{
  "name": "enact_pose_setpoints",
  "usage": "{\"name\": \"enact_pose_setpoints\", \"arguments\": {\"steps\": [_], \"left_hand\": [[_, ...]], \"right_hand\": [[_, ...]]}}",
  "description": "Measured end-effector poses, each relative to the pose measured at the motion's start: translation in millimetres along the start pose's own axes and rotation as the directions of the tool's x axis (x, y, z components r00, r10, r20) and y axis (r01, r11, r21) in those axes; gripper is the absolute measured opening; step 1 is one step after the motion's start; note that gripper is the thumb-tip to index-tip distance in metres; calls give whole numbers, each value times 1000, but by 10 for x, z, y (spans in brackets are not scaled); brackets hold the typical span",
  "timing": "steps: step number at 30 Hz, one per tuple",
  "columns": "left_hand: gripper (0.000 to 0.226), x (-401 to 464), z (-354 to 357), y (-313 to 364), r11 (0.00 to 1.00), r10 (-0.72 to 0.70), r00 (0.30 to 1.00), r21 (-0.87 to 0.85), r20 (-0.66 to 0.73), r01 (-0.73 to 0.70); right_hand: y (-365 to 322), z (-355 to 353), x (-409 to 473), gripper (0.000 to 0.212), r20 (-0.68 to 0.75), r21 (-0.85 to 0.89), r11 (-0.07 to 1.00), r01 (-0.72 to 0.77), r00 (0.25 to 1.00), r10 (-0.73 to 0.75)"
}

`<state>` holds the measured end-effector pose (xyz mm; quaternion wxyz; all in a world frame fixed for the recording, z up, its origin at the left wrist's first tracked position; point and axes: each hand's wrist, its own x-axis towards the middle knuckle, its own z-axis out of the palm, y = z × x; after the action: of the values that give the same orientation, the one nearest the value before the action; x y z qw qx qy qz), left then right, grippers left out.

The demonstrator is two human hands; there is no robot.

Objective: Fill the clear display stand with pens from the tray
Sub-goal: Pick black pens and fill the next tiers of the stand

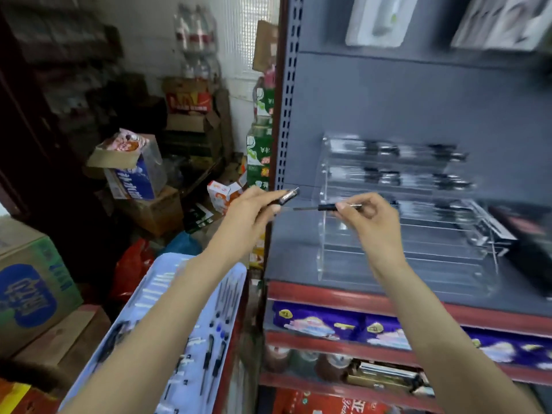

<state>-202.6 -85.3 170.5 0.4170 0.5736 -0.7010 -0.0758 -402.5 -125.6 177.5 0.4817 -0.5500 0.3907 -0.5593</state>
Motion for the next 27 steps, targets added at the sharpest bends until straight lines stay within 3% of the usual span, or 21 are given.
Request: {"name": "enact_pose_setpoints", "arguments": {"steps": [5,9,14,20,27], "left_hand": [[26,386,513,430,1000,6,996,-20,-90,-8],[41,634,965,727,1000,21,1000,-12,-15,-22],[24,904,1250,1000,994,-102,995,-34,-18,102],[22,1145,1378,956,962,-147,966,257,214,90],[26,1275,1400,876,945,-219,901,310,374,101]], "right_hand": [[-147,-713,312,16,-4,100,995,10,1000,-10],[-186,-1270,587,17,-25,122,992,25,999,-22],[-198,-1789,834,15,-79,104,994,15,997,-7],[-135,-2015,972,11,-62,103,995,-20,998,27],[-52,-1942,1002,5,-21,81,995,-54,998,56]]}}
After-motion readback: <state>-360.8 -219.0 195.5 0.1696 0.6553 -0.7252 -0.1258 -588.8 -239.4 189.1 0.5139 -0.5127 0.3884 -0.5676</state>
